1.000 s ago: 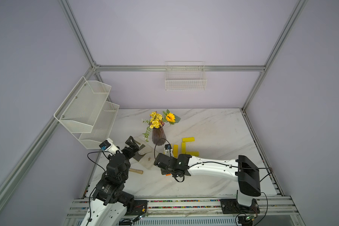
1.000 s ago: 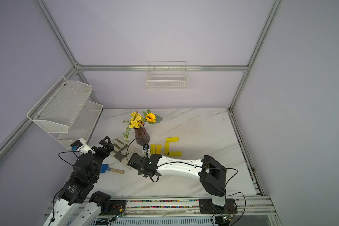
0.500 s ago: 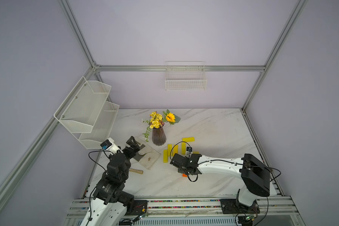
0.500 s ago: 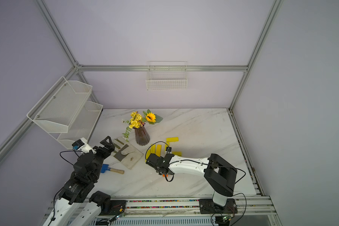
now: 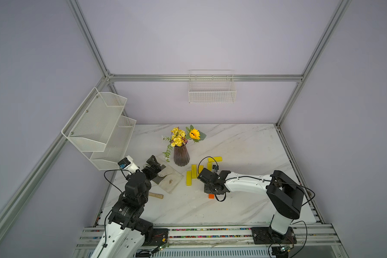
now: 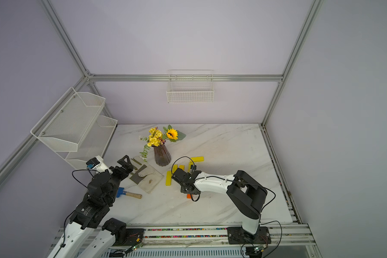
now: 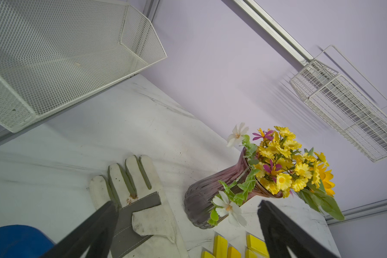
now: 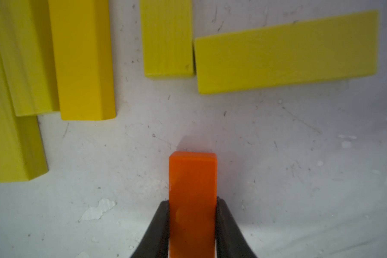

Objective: Assemble the number 8 with building blocks
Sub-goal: Assemble the building block at the center of the board.

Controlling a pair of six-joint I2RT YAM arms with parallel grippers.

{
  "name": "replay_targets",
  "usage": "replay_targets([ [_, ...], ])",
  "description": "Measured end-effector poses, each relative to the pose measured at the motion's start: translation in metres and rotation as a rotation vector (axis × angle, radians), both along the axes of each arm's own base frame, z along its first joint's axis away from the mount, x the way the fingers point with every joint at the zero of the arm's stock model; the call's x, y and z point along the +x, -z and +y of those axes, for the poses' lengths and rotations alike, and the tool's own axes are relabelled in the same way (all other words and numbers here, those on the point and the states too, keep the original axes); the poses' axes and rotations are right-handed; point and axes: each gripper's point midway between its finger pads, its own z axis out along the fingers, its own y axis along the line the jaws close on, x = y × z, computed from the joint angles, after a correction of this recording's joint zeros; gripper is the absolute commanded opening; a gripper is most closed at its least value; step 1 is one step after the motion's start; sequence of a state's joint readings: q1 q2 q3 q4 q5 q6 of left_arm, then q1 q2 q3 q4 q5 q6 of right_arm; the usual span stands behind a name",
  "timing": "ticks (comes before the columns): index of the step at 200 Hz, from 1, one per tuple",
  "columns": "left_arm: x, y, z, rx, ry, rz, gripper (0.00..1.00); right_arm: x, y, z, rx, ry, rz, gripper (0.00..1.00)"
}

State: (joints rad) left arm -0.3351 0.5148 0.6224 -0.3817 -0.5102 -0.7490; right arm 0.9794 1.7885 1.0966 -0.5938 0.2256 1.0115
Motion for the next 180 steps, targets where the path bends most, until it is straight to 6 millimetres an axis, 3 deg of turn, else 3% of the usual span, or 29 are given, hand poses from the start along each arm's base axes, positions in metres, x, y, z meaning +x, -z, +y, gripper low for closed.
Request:
replay_targets([
  [52,0.002,0.001,-0.001,0.002,0.001,0.006,1.0,0.007,0.0,0.006,-0.02,-0.058,-0.011,0.0],
  [122,0.003,-0.002,-0.001,-0.004,0.0,-0.011,1.0,0.021,0.001,-0.003,-0.052,-0.064,-0.024,0.0],
  [180,0.004,-0.001,-0.001,-0.002,0.0,-0.005,1.0,0.024,0.002,0.001,-0.051,-0.08,-0.028,0.0],
])
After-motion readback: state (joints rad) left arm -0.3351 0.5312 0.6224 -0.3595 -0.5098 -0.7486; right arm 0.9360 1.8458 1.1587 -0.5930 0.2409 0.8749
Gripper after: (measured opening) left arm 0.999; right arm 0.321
